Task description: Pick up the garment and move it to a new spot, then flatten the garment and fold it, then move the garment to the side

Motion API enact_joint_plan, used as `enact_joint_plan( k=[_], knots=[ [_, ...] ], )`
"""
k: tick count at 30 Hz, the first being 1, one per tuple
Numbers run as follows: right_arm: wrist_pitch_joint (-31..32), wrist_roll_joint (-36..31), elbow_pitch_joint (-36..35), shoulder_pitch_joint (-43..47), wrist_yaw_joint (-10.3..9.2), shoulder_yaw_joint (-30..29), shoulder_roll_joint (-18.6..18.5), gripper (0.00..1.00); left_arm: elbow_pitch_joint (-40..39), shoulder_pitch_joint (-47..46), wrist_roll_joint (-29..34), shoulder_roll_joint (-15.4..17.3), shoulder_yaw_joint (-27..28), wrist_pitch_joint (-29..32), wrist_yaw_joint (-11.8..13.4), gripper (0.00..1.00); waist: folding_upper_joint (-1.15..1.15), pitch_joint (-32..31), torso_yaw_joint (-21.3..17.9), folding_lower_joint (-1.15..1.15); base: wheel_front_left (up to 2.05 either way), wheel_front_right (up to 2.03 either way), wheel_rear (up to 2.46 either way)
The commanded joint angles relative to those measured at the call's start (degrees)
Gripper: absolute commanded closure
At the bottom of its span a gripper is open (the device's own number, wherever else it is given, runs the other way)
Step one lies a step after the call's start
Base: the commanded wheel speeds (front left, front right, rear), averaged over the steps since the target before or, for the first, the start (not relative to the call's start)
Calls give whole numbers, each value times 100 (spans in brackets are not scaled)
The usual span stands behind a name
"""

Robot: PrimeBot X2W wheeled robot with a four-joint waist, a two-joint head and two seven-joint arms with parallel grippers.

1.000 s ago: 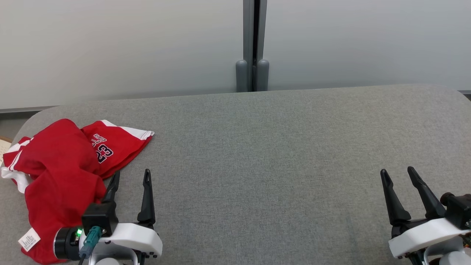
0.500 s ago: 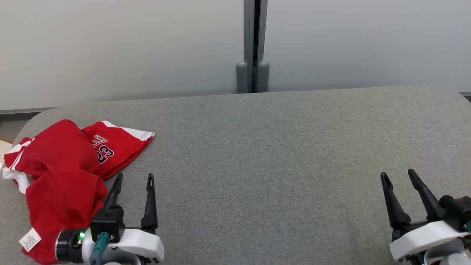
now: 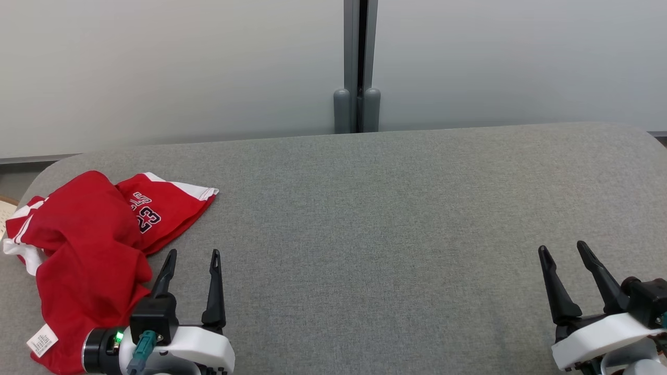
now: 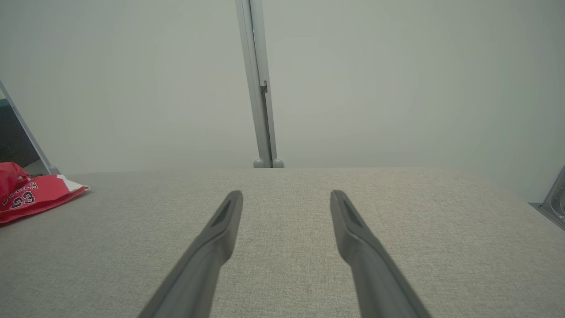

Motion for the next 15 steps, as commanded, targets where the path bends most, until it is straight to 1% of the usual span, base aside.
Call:
enact_joint_plan(
  k=[1, 9, 15],
  knots=[
    [23, 18, 3, 2, 0, -11, -50, 0, 8, -40, -11, 26, 17, -12, -10, 0, 0, 1, -1, 0, 0, 0, 0],
    [32, 52, -5, 10, 0, -27, -82, 0, 41, -89, -26, -3, 14, -12, -49, 0, 0, 8, 34, 0, 0, 0, 0],
    [48, -18, -97, 63, 0, -61, -124, 0, 3, -144, -24, -20, 20, -12, -45, 0, 0, 38, 281, 0, 0, 0, 0]
  ],
)
